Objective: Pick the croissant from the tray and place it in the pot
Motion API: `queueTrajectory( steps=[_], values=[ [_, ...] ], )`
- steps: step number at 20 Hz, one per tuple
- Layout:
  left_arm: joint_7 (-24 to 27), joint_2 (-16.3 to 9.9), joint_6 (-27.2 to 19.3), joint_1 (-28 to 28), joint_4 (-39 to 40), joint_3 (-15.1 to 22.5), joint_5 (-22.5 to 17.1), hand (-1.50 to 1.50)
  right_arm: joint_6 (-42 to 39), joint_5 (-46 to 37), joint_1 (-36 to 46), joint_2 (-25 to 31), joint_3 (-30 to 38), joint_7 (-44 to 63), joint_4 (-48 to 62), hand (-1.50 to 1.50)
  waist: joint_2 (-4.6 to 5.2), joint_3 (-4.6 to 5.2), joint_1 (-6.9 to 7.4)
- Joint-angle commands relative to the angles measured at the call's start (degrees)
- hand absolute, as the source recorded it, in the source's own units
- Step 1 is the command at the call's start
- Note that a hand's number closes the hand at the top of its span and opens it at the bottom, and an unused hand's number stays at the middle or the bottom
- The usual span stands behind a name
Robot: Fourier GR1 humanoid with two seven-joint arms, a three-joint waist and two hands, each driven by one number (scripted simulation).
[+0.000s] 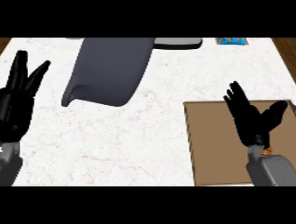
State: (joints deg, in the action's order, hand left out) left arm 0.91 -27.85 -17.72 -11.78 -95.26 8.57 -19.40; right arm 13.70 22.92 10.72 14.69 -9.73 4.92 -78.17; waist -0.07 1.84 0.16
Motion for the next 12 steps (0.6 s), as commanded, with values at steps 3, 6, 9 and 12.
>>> queueTrajectory(
  steps=[3,6,9,12],
  values=[
    [-1.27,-3.79,-0.90,8.13,3.76,-1.12,3.49,0.00,0.78,-0.66,-10.16,10.21,6.51,1.72,-0.85,1.50,-0.27,-1.79,-1.54],
    [-3.36,-7.33,-2.08,13.06,9.01,-1.33,6.74,0.00,2.80,-0.72,-15.30,17.95,13.66,3.01,1.48,1.50,-0.20,-1.72,-3.55],
    [-4.48,-5.72,-1.80,13.24,9.08,-0.23,5.57,0.00,15.29,-22.07,-16.17,27.31,11.01,-8.72,3.44,-1.50,-0.20,-1.41,-3.94],
    [-2.73,-6.48,-0.27,16.74,9.49,-0.55,5.44,0.00,23.25,-24.67,-24.39,20.74,11.22,-19.48,0.84,-1.50,-0.58,-1.83,-3.16]
  ],
)
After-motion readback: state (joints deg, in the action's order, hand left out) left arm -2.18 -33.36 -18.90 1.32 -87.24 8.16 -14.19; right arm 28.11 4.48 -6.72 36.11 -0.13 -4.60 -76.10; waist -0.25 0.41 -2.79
